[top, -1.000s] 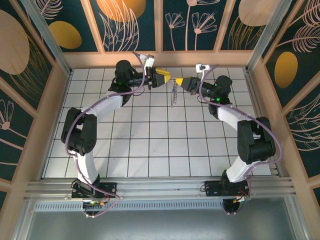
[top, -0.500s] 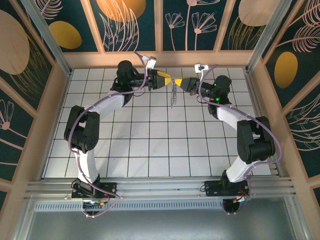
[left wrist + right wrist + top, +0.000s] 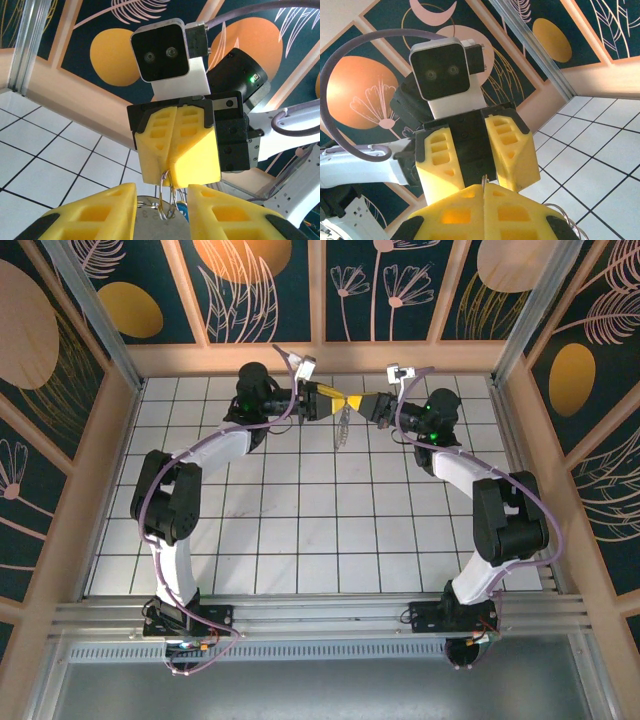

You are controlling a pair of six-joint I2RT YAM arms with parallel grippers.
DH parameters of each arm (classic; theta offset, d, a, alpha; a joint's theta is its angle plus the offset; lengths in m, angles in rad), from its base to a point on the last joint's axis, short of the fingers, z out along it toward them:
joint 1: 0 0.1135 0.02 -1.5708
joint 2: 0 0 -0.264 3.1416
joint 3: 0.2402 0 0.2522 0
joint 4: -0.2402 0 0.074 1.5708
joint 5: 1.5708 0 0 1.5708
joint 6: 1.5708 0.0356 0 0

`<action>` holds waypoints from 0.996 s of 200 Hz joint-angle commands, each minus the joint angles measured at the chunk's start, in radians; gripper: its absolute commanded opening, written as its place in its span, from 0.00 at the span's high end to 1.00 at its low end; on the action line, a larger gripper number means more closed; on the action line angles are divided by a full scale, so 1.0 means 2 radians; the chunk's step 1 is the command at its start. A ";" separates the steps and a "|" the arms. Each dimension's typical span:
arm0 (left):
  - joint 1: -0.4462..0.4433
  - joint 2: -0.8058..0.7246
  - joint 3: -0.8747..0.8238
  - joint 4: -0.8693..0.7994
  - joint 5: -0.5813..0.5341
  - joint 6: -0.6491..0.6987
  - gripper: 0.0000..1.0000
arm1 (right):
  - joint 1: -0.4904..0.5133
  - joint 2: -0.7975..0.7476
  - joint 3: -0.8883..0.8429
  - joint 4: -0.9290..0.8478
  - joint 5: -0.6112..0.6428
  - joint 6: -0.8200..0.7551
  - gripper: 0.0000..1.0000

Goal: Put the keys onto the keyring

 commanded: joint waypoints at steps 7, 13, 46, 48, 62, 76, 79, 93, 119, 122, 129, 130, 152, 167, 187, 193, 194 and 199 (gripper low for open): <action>-0.004 0.010 0.020 0.020 0.014 -0.003 0.70 | 0.004 0.009 0.017 0.018 -0.008 -0.001 1.00; -0.004 0.010 0.020 0.020 0.014 -0.003 0.71 | 0.003 0.010 0.017 0.018 -0.009 -0.001 1.00; -0.005 0.010 0.020 0.021 0.013 -0.002 0.72 | 0.005 0.012 0.016 0.017 -0.010 -0.002 1.00; -0.005 0.010 0.020 0.021 0.013 -0.002 0.72 | 0.004 0.012 0.016 0.016 -0.010 -0.002 1.00; -0.004 0.010 0.020 0.022 0.013 -0.002 0.77 | 0.004 0.012 0.015 0.015 -0.010 -0.004 1.00; -0.005 0.010 0.021 0.023 0.015 -0.003 0.83 | 0.004 0.012 0.015 0.013 -0.009 -0.006 1.00; -0.005 0.011 0.021 0.023 0.016 -0.004 0.85 | 0.004 0.012 0.015 0.013 -0.009 -0.006 1.00; -0.005 0.010 0.021 0.025 0.018 -0.005 0.91 | 0.004 0.012 0.015 0.012 -0.009 -0.007 1.00; -0.005 0.009 0.018 0.034 0.019 -0.009 1.00 | 0.004 0.014 0.017 0.013 -0.009 -0.006 1.00; -0.005 0.008 0.017 0.035 0.019 -0.010 1.00 | 0.004 0.014 0.018 0.013 -0.010 -0.005 1.00; -0.005 0.007 0.014 0.041 0.019 -0.013 1.00 | 0.004 0.013 0.018 0.013 -0.010 -0.003 1.00; -0.005 0.007 0.014 0.041 0.018 -0.014 1.00 | 0.004 0.012 0.018 0.013 -0.010 -0.003 1.00; -0.005 -0.002 0.000 0.061 0.007 -0.024 1.00 | -0.007 -0.009 0.002 0.017 0.002 -0.002 0.73; -0.005 -0.012 -0.010 0.068 -0.006 -0.026 1.00 | -0.016 -0.035 -0.020 0.014 0.014 -0.009 0.62; -0.006 -0.024 -0.028 0.090 -0.021 -0.040 1.00 | -0.019 -0.072 -0.051 -0.019 0.042 -0.040 0.57; -0.006 -0.027 -0.034 0.097 -0.024 -0.044 1.00 | -0.018 -0.082 -0.061 -0.028 0.053 -0.050 0.57; -0.006 -0.028 -0.035 0.098 -0.025 -0.044 1.00 | -0.018 -0.084 -0.063 -0.029 0.055 -0.052 0.57; -0.007 -0.030 -0.039 0.101 -0.030 -0.047 1.00 | -0.018 -0.091 -0.071 -0.036 0.066 -0.058 0.56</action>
